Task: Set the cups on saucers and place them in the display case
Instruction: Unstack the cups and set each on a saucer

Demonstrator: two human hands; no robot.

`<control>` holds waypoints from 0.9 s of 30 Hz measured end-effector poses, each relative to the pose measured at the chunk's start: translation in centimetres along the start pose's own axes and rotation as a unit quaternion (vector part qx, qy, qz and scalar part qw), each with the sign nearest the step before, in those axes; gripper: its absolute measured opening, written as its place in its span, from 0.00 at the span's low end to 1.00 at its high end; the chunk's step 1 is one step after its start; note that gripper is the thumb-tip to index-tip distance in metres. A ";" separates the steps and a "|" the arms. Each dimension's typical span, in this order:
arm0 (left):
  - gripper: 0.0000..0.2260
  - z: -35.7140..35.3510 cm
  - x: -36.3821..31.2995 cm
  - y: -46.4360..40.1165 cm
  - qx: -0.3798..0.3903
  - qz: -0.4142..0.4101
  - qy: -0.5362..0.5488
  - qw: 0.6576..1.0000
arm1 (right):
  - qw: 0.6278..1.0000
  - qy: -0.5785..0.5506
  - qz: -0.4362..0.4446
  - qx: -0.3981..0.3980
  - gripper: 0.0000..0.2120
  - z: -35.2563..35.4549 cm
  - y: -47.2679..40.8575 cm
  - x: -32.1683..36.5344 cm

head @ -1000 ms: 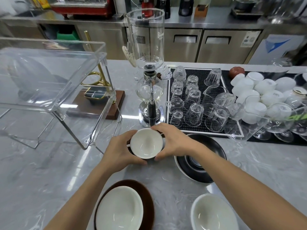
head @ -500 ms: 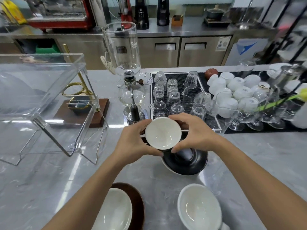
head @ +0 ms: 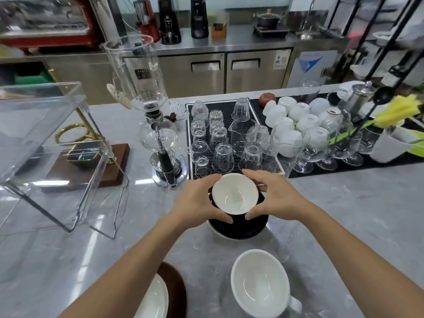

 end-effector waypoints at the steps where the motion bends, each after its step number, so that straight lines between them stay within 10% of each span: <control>1: 0.34 -0.2 0.1 0.0 0.003 0.002 0.001 1.000 | 1.000 -0.002 -0.003 0.001 0.56 -0.1 0.0 -0.2; 27: 0.41 -1.1 -0.4 0.3 0.046 0.015 -0.003 0.999 | 0.999 0.038 0.006 0.020 0.51 -0.5 0.5 -1.2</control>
Point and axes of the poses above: each hand's wrist, its own y-axis away from the middle knuckle, its own z-axis out of the back of the hand, x = y × z, the point moved 10 cm from there along -y, towards the middle knuckle, and after that the axes turned 7 degrees about -z, right-handed, at the moved point
